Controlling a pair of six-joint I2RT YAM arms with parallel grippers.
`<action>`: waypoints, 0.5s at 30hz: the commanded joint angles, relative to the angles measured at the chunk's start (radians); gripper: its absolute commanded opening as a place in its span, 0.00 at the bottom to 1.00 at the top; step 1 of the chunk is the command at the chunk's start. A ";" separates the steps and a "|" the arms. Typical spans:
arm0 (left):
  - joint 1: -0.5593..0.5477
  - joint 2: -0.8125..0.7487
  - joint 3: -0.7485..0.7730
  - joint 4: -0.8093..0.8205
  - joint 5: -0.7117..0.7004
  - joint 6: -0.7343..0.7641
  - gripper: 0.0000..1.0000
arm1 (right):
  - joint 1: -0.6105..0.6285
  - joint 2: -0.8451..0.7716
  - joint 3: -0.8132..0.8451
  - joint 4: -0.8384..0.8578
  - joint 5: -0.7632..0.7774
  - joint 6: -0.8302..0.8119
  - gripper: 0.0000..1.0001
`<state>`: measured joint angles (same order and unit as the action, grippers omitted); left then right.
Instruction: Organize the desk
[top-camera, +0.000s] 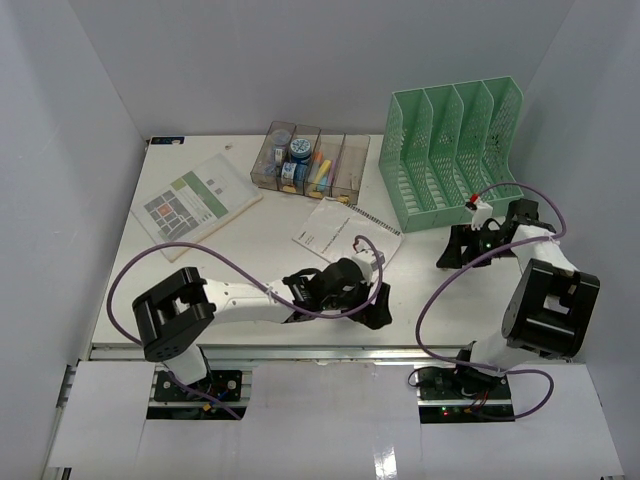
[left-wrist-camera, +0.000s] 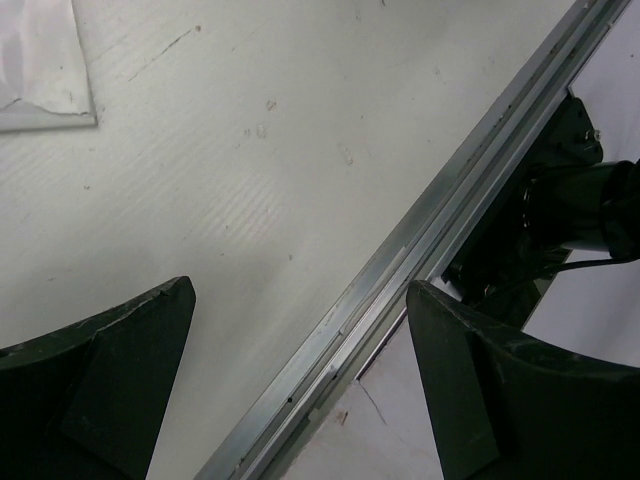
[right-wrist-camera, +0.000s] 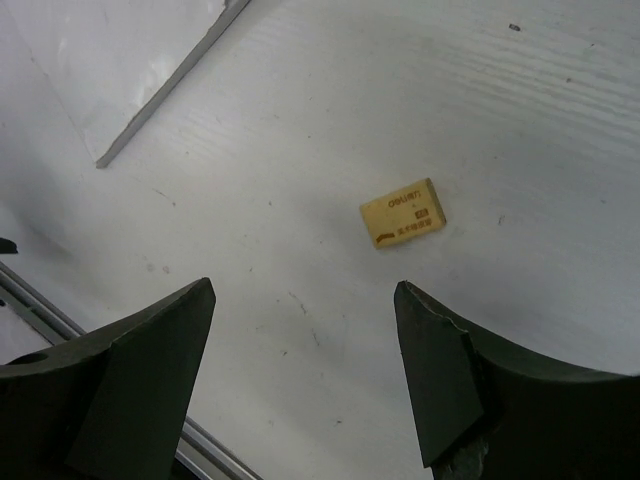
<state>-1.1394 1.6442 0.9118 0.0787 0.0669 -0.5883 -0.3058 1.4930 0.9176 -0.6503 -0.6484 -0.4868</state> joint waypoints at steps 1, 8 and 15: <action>-0.016 -0.122 -0.058 0.032 -0.092 -0.016 0.98 | -0.003 0.096 0.081 0.083 -0.044 0.236 0.79; -0.019 -0.232 -0.155 0.069 -0.156 -0.061 0.98 | 0.031 0.074 0.049 0.271 0.273 0.435 0.80; -0.019 -0.272 -0.217 0.107 -0.165 -0.076 0.98 | 0.122 0.028 -0.020 0.350 0.410 0.332 0.79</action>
<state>-1.1542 1.4179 0.7257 0.1500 -0.0737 -0.6441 -0.2427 1.5599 0.9293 -0.3815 -0.3655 -0.1106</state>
